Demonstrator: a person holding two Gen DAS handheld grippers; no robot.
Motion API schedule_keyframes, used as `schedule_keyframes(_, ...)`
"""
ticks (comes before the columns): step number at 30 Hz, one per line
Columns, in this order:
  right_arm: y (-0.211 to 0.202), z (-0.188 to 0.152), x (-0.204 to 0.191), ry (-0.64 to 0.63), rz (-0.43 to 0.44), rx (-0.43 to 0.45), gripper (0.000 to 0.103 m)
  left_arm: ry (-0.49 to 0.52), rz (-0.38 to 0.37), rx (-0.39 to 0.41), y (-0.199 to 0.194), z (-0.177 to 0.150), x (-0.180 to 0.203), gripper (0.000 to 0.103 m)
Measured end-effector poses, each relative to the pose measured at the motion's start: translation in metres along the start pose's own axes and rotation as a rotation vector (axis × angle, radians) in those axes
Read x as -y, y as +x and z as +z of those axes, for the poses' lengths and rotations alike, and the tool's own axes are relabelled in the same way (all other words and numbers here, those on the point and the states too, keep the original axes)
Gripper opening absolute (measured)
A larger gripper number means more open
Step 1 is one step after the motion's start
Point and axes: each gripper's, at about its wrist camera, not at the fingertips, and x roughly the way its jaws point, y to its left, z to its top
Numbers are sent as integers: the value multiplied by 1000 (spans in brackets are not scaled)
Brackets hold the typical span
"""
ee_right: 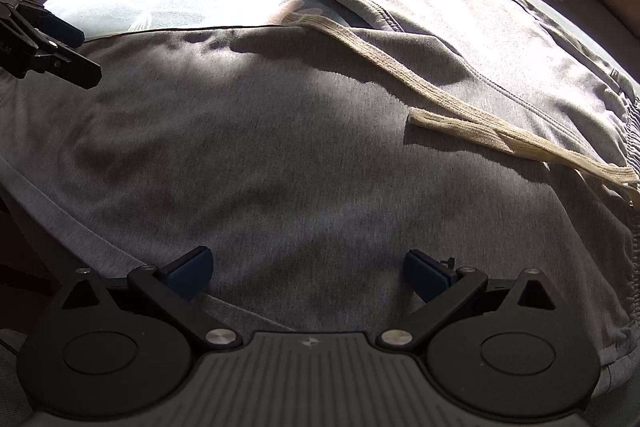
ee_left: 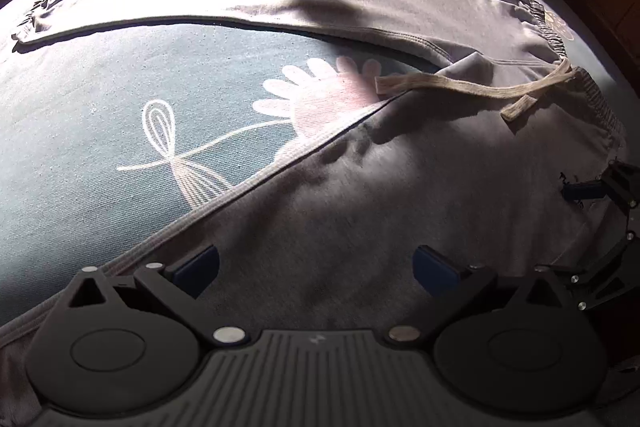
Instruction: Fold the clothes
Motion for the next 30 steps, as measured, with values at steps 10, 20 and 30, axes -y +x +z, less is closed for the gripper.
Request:
schedule_keyframes(10, -27, -31, 29, 118, -71, 6, 103, 252, -201, -12, 16, 26, 81, 102)
schedule_keyframes(20, -25, -44, 119, 228, -301, 39, 103, 507, -547, -173, 55, 3, 180, 102)
schedule_keyframes(30, -27, -67, 134, 355, -215, 39, 103, 389, -532, -299, 48, -19, 179, 102)
